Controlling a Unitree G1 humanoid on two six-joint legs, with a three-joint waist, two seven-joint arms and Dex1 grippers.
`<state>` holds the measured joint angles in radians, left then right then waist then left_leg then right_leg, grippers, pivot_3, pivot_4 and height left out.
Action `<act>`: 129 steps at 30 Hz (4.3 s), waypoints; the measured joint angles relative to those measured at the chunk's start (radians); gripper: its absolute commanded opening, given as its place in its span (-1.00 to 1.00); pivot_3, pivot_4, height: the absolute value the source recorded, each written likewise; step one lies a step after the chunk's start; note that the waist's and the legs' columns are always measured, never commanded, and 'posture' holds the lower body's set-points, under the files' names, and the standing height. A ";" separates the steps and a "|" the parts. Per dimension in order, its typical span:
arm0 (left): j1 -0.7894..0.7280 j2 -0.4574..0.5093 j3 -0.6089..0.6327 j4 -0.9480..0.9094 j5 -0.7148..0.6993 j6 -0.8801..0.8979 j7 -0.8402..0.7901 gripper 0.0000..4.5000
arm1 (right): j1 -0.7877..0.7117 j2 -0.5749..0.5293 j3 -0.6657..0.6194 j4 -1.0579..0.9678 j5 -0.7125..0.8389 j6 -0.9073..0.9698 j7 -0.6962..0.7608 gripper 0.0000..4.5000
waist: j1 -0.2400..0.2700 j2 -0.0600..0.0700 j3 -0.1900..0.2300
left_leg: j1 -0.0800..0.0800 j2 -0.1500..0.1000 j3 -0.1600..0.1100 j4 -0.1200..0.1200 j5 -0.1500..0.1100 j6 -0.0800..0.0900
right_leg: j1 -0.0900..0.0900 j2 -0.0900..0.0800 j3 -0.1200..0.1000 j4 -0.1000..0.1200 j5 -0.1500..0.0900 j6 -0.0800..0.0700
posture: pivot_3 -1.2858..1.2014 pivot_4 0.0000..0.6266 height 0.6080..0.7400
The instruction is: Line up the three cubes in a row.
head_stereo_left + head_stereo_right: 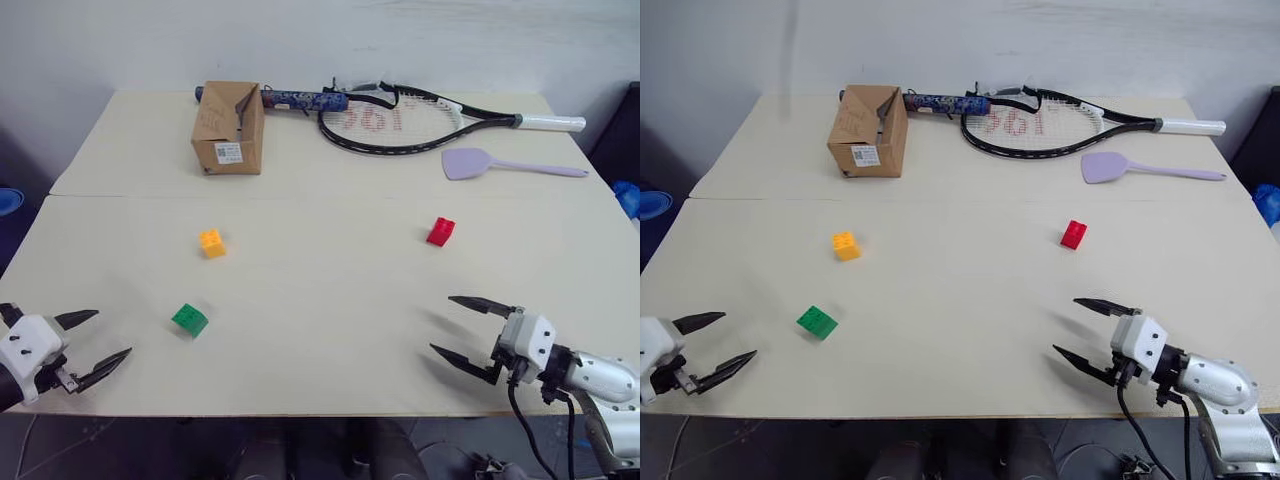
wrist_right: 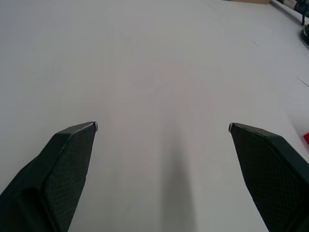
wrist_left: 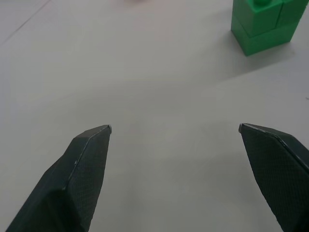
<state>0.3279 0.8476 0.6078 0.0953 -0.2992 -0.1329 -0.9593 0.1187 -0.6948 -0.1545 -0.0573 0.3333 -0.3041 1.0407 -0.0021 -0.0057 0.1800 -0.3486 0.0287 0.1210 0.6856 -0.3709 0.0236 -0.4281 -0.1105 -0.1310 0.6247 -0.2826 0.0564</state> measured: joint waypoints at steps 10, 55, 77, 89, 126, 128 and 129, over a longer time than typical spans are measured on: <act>-0.231 0.086 -0.105 -0.267 -0.256 0.369 -0.082 0.98 | 0.125 0.064 -0.134 -0.128 0.090 0.120 -0.162 1.00 | 0.016 0.001 -0.001 | 0.000 -0.001 -0.001 0.000 0.000 0.000 | 0.001 -0.001 0.000 0.001 0.000 0.000 | 0.03 -0.52 1.00; -0.413 -0.071 -0.459 -0.414 -0.186 0.371 -0.036 0.98 | -0.671 0.692 0.003 0.425 -0.297 0.282 -1.252 1.00 | -0.041 0.002 -0.001 | -0.005 0.003 0.004 -0.001 0.005 -0.005 | -0.009 0.010 0.013 0.007 0.000 0.000 | 0.03 -0.52 1.00; -0.415 -0.070 -0.449 -0.409 -0.174 0.360 -0.029 1.00 | -0.615 0.442 0.077 0.209 -0.012 0.319 -0.568 -0.35 | -0.047 0.002 -0.001 | -0.005 0.003 0.003 -0.002 0.005 -0.004 | -0.009 0.011 0.013 0.005 0.000 0.000 | 0.03 -0.52 1.00; -0.349 0.001 -0.400 -0.384 -0.189 0.360 -0.173 1.00 | -0.500 0.094 0.360 0.159 0.077 0.267 0.366 -0.35 | -0.025 0.001 -0.001 | 0.002 0.002 0.003 -0.002 0.004 -0.003 | 0.000 0.009 0.011 0.002 0.000 0.000 | 0.03 -0.52 1.00; 0.013 -0.057 0.172 0.022 -0.247 0.383 -0.063 1.00 | -0.235 0.114 0.012 0.116 0.209 0.113 0.285 0.99 | -0.021 -0.001 -0.001 | 0.002 0.001 0.000 -0.002 0.001 -0.002 | 0.000 0.004 0.008 0.001 0.000 -0.001 | 0.03 -0.52 1.00; 0.022 -0.062 0.176 0.039 -0.247 0.383 -0.060 1.00 | -0.211 0.114 -0.010 0.109 0.217 0.110 0.278 0.99 | -0.020 0.000 -0.001 | 0.002 0.001 0.000 -0.002 0.000 -0.002 | 0.000 0.003 0.008 0.001 0.000 -0.001 | 0.03 -0.52 1.00; 0.022 -0.062 0.174 0.037 -0.247 0.383 -0.060 1.00 | -0.209 0.114 -0.011 0.097 0.220 0.111 0.273 0.99 | -0.021 -0.001 -0.001 | 0.003 0.001 0.000 -0.002 0.000 -0.002 | 0.000 0.003 0.008 0.001 0.000 -0.001 | 0.03 -0.52 1.00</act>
<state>0.3504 0.7853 0.7814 0.1326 -0.5465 0.2504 -1.0190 -0.0907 -0.5812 -0.1658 0.0398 0.5529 -0.1935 1.3139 -0.0230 -0.0062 0.1793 -0.3460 0.0294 0.1207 0.6840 -0.3708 0.0213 -0.4278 -0.1077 -0.1229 0.6258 -0.2830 0.0558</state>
